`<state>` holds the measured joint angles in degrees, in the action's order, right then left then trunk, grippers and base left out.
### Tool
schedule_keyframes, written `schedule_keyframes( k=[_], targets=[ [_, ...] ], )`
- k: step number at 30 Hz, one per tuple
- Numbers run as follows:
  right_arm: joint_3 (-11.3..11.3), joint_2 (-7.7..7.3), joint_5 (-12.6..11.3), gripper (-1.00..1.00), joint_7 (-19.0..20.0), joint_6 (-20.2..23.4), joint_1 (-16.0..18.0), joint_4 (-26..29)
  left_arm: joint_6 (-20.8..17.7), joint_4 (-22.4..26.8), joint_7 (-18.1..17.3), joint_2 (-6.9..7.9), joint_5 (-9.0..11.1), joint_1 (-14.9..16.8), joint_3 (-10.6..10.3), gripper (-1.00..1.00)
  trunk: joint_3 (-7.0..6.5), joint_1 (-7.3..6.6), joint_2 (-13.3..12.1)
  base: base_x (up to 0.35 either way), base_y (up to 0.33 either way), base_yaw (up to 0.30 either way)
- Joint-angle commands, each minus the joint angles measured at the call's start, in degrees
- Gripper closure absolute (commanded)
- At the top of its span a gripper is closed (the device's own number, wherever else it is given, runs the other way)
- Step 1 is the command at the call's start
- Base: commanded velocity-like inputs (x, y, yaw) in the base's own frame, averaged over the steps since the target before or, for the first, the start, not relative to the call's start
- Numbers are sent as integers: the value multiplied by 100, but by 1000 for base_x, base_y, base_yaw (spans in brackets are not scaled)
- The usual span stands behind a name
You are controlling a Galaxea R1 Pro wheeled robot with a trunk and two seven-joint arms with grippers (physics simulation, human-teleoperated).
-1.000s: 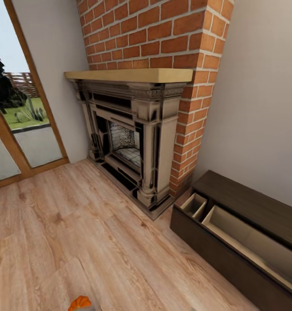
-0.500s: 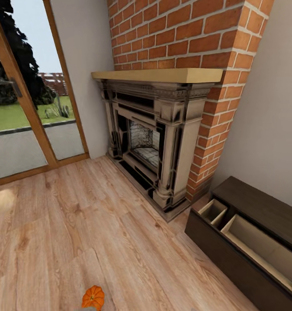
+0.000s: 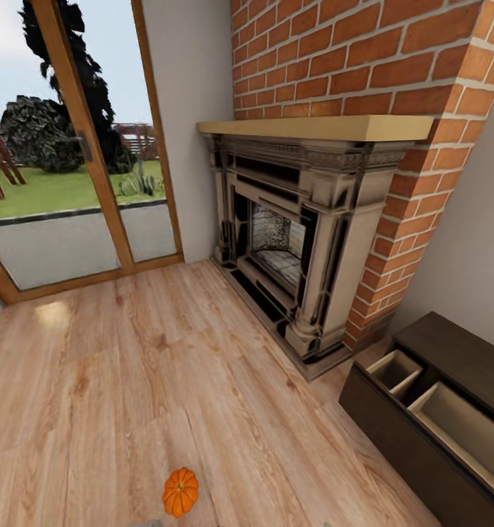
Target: Place each of the two pumpkins and all three candles from the living room inside a cabinet in the living room (use any cabinet), then make sure every cabinet is closed, and position the cauldron so it is next to a table in the living room.
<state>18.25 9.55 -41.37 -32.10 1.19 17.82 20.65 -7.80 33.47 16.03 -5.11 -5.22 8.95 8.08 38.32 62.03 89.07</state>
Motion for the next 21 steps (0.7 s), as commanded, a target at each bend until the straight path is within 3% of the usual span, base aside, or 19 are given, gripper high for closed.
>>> schedule_keyframes(
  k=[1, 15, 21],
  targets=[
    [48, -5, -37, -100, -42, 13, 3, 9, -37, 11, -4, -7, -54, 2, 27, -100, 5, -1, 3, -9, 0, 288],
    [55, -5, -45, -100, -42, -169, 3, 9, -29, 11, -4, 1, -50, 2, 27, -100, -2, -1, 3, 0, 0, 288],
    [55, -5, -41, -100, -42, -188, 3, 9, 1, -31, -4, -3, -55, 2, 22, -100, -29, -1, 3, 107, -46, 272]
  ],
)
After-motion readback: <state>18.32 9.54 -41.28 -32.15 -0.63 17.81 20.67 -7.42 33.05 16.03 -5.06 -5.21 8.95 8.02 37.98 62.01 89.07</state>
